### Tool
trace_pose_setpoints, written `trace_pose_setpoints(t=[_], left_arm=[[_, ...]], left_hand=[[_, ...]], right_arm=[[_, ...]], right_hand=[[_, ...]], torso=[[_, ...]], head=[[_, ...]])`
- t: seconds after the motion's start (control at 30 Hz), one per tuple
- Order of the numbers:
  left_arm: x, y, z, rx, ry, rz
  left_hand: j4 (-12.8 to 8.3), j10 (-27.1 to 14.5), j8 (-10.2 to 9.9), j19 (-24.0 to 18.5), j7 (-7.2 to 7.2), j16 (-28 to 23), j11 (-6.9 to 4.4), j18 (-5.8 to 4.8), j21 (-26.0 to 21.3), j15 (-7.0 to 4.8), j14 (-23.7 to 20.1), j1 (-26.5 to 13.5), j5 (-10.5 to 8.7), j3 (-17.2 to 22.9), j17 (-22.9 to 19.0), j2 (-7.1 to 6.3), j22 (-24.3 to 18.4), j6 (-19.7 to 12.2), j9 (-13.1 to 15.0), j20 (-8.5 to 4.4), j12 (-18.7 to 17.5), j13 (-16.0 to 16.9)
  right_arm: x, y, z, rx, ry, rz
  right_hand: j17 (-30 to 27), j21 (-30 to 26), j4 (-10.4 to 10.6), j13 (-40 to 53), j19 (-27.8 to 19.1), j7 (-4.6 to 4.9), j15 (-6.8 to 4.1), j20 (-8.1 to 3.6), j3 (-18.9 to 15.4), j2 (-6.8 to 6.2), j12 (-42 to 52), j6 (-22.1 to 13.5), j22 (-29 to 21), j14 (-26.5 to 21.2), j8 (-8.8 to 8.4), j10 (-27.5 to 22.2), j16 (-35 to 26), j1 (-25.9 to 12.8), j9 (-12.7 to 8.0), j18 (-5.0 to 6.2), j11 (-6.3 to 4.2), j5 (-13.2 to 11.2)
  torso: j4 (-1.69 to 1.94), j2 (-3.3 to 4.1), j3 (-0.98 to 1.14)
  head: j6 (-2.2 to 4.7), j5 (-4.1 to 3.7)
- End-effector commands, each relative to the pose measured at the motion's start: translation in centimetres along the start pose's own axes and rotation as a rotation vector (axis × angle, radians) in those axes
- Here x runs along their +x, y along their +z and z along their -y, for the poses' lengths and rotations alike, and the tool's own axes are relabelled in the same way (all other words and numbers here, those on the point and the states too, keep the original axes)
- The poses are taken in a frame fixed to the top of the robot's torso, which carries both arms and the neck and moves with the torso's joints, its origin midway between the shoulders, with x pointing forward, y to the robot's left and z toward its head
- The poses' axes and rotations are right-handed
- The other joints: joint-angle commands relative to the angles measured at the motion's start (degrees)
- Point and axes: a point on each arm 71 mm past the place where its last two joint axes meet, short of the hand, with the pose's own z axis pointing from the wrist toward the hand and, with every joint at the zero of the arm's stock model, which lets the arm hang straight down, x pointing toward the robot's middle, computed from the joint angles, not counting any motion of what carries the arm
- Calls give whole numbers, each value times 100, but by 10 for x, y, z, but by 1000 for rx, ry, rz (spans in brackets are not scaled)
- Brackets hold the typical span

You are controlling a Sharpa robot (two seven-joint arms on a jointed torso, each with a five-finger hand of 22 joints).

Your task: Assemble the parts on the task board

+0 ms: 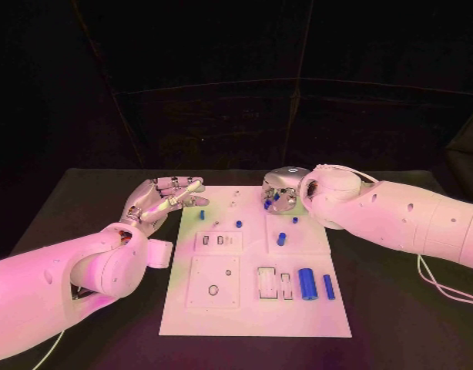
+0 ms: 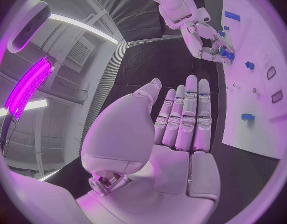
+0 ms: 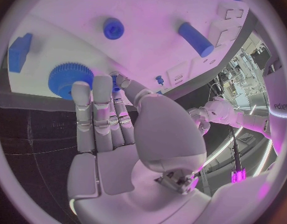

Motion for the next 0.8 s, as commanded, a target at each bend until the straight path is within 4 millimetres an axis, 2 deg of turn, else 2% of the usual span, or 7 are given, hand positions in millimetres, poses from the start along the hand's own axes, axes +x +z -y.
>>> trace_pose_setpoints(t=[0.03,0.17,0.3,0.5,0.57,0.7,0.8], left_arm=[[1,1,1,2,-2,-14],[1,1,0,0,-1,-13],[0,1,0,-3,-1,-12],[0,1,0,-6,-1,-12],[0,1,0,-7,-1,-12],[0,1,0,-9,0,-11],[0,1,0,-9,0,-11]], left_hand=[[-29,34,-34,36,20,-19,15,76,2,16,42,-44,16,9,5,-9,-5,4,-6,-7,-14,-6],[-29,34,-34,36,20,-19,15,76,2,16,42,-44,16,9,5,-9,-5,4,-6,-7,-14,-6],[-35,30,-42,38,23,-27,17,76,0,17,43,-45,16,11,7,-10,-7,1,-6,-6,-25,-7],[-37,27,-48,38,26,-31,20,76,-2,19,45,-48,15,11,9,-10,-9,-2,-6,-6,-32,-7],[-38,24,-56,40,30,-37,23,75,-3,21,47,-54,15,13,12,-7,-12,-5,-6,-5,-42,-7],[-38,24,-56,40,30,-37,23,75,-3,21,47,-54,15,13,12,-7,-12,-5,-6,-5,-42,-7],[-39,22,-60,41,31,-41,24,75,-4,21,48,-55,15,15,14,-4,-13,-6,-6,-4,-46,-7]], right_arm=[[-3,0,-1,-13,1,20],[-3,-1,-1,-13,5,29],[-4,-1,-1,-11,9,32],[-6,-1,-1,-6,15,59],[-7,-2,-2,-7,18,83],[-11,-3,-5,-18,28,129],[-14,-4,-7,-28,35,163]], right_hand=[[21,42,10,-1,-7,5,55,60,22,-80,-21,-67,11,-24,-27,-82,59,4,-4,-62,8,82],[71,69,49,4,-14,9,62,71,23,-94,-6,-69,34,-43,-14,-97,133,-21,2,-62,13,206],[277,171,111,15,67,-10,48,71,84,-26,41,11,181,-12,23,0,353,-23,17,-84,-5,248],[959,670,168,69,555,-161,-72,-16,434,288,255,390,965,131,177,527,1062,185,73,-216,-166,-208],[1110,794,167,89,670,-192,-103,-51,525,354,305,478,1158,151,209,659,1224,246,88,-251,-213,-282],[1262,926,141,118,777,-213,-134,-90,652,391,353,523,1353,158,211,792,1397,325,93,-285,-251,-303],[1359,1010,109,123,822,-202,-130,-101,758,359,332,518,1468,151,186,795,1516,356,87,-306,-244,-278]], torso=[[3,9,-1],[-1,14,0],[-3,14,1],[10,18,-2],[8,19,-1],[8,21,-1],[8,23,-7]], head=[[-4,-16],[10,-22],[10,-24],[14,-36],[16,-33],[18,-26],[22,-20]])
